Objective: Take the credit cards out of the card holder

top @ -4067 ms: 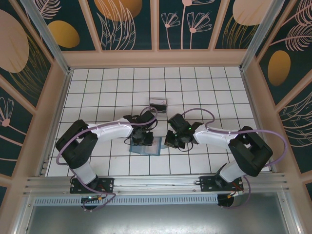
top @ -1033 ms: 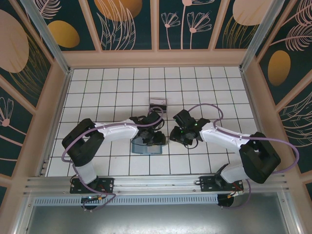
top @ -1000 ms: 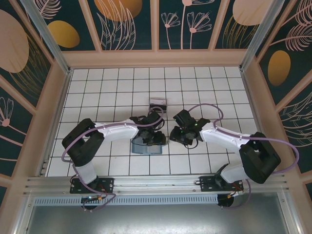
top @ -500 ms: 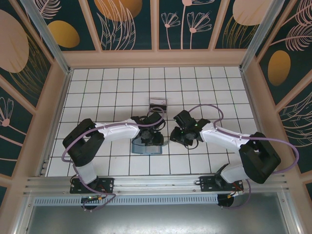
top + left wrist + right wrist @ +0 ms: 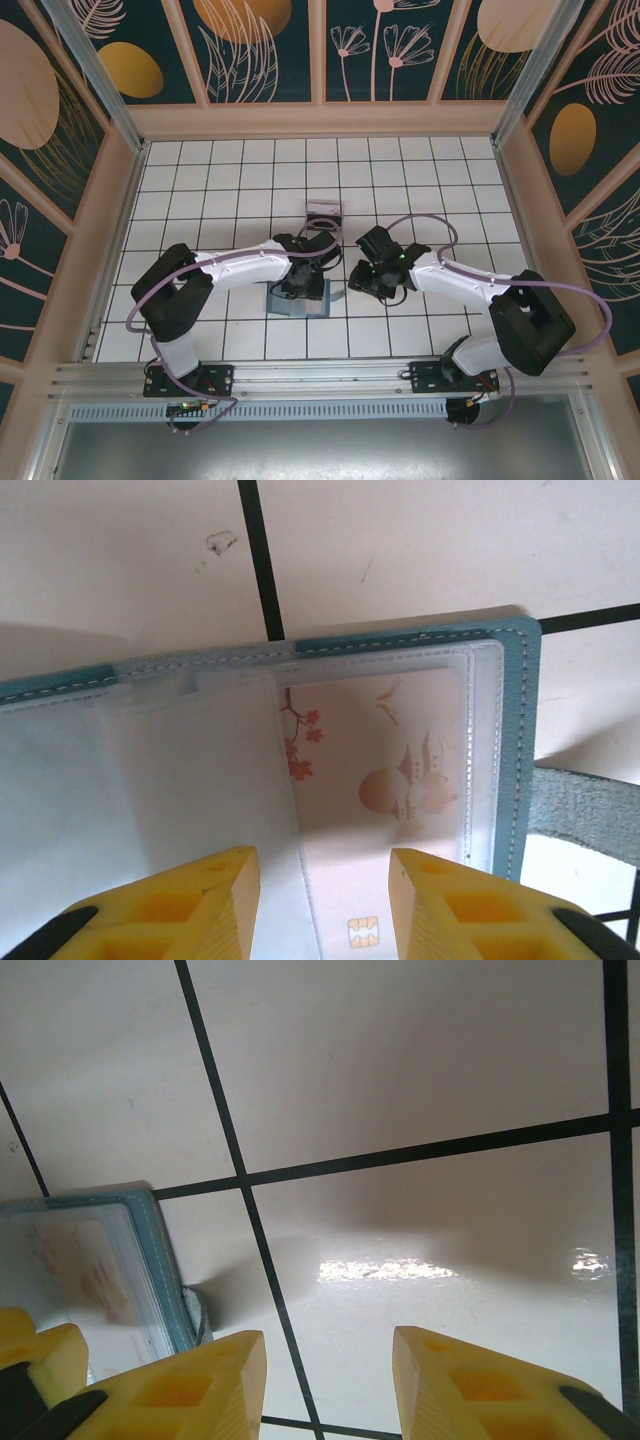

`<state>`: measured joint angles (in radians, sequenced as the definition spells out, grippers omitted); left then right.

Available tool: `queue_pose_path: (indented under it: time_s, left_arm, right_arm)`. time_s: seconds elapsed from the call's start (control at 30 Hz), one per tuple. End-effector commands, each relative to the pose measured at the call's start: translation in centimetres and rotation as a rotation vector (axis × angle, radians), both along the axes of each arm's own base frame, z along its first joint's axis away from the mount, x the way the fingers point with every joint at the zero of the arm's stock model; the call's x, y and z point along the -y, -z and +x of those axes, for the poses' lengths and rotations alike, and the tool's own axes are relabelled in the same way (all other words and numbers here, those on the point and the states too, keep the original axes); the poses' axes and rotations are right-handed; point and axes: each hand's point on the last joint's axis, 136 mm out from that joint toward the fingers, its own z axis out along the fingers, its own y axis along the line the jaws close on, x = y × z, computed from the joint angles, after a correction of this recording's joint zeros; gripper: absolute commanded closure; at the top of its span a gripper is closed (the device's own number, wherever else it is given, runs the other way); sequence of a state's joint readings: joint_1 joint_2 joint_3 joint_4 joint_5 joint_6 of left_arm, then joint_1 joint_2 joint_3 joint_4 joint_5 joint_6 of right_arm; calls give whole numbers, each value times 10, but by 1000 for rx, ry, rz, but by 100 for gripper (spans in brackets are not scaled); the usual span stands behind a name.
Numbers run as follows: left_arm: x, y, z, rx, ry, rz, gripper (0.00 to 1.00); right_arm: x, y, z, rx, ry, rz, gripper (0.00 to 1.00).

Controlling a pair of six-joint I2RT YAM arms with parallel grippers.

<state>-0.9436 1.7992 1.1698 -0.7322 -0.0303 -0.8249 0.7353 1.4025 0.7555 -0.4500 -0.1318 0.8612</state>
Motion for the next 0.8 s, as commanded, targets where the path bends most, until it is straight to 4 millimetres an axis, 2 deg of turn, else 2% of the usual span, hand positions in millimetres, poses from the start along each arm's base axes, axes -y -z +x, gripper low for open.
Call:
queue_pose_path:
  time_s: [0.0,0.17,0.53,0.77]
  left_arm:
    - [-19,2,-4,-2,28,138,60]
    - [-30,-4,-2,17,40,229,59]
    - [-47,-18,2,58,43,313,59]
    - [-57,-24,5,93,44,352,59]
  right_arm:
    - [0,2,4,8,-14,-7,61]
    - [0,3,4,7,-16,-7,61]
    - [-3,1,5,8,-18,6,61]
    - [-18,-8,5,27,-45,79,59]
